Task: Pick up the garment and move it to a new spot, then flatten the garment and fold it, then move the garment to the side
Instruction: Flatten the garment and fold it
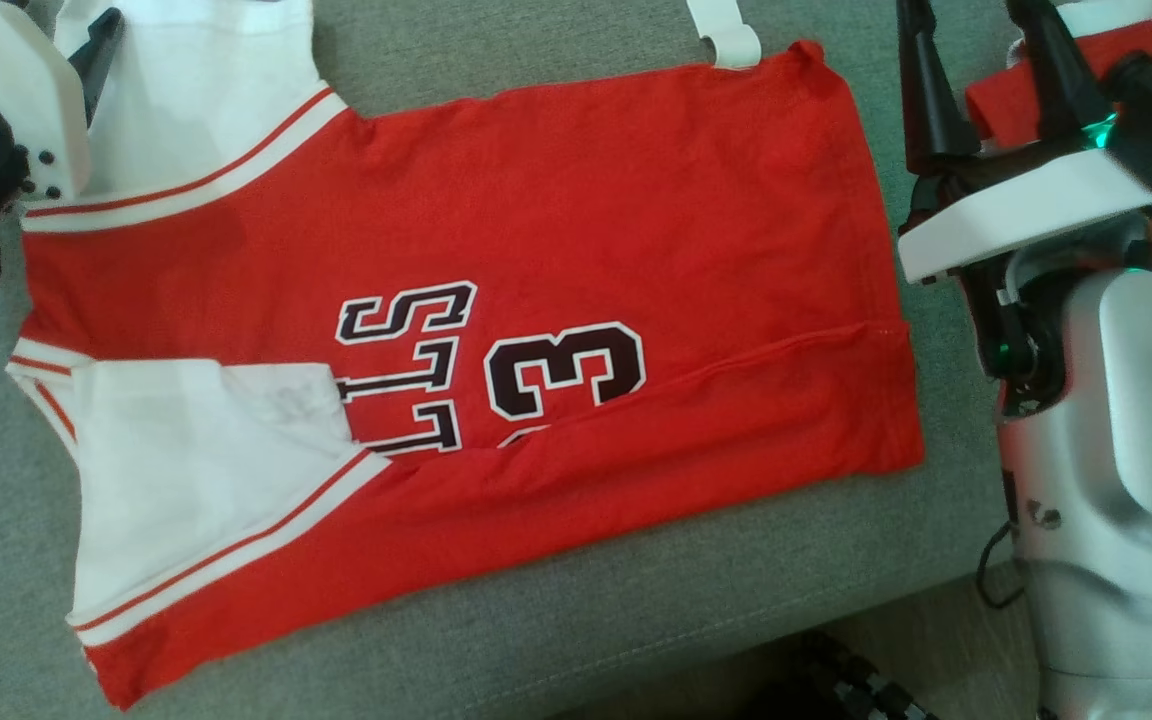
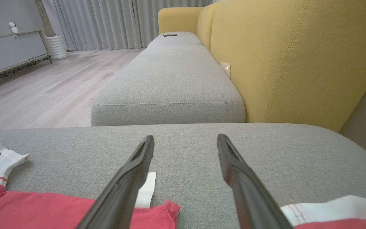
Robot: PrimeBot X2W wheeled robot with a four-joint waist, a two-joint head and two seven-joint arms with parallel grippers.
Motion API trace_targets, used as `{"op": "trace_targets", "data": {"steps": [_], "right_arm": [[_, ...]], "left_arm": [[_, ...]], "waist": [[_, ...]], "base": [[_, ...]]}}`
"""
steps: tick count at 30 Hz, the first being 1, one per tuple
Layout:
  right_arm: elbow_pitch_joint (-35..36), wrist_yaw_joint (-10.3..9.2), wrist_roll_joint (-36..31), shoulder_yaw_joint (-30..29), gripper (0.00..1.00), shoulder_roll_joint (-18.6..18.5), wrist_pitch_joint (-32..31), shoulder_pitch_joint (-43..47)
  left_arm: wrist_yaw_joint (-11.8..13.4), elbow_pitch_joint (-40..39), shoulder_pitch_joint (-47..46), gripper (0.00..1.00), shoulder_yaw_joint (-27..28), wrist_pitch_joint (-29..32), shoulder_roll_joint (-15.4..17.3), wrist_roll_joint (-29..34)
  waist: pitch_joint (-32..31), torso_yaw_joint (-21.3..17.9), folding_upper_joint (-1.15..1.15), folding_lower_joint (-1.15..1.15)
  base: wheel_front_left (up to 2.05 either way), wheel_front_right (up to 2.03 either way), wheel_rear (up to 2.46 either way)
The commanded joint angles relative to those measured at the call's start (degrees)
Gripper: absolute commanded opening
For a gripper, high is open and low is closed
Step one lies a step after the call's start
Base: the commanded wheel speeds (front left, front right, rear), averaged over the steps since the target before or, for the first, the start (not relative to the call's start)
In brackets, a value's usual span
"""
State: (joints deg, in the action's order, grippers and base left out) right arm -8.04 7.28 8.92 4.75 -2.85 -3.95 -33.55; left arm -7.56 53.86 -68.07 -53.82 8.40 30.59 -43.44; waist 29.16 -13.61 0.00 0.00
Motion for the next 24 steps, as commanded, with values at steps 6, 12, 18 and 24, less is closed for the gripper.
{"op": "trace_targets", "data": {"steps": [6, 12, 18, 24], "right_arm": [[1.9, 0.21, -0.9, -1.4, 1.00, 0.0, 0.2, -1.7], [0.9, 0.21, -2.0, -4.0, 1.00, 0.0, -0.5, -1.8], [-0.9, 0.21, -2.1, -6.0, 1.00, -1.0, -1.9, -1.4], [-4.6, 0.21, -1.1, -6.1, 1.00, -4.4, -4.8, -0.2]], "left_arm": [[0.1, -1.5, -3.6, 0.00, -2.8, 2.7, 2.4, -5.4], [0.1, -1.5, -3.6, 0.00, -5.4, -1.8, 0.9, -7.8], [0.1, -1.0, -3.2, 0.00, -7.5, -8.2, -1.4, -7.8], [0.1, 0.4, -2.7, 0.00, -8.0, -15.9, -4.5, -7.5]], "waist": [[0.1, -0.1, 0.00, 0.00], [-2.6, 1.9, 0.00, 0.00], [-6.0, 4.7, 0.00, 0.00], [-9.8, 9.1, 0.00, 0.00]], "base": [[0.00, 0.00, 0.00], [0.00, 0.00, 0.00], [0.00, 0.00, 0.00], [0.00, 0.00, 0.00]]}}
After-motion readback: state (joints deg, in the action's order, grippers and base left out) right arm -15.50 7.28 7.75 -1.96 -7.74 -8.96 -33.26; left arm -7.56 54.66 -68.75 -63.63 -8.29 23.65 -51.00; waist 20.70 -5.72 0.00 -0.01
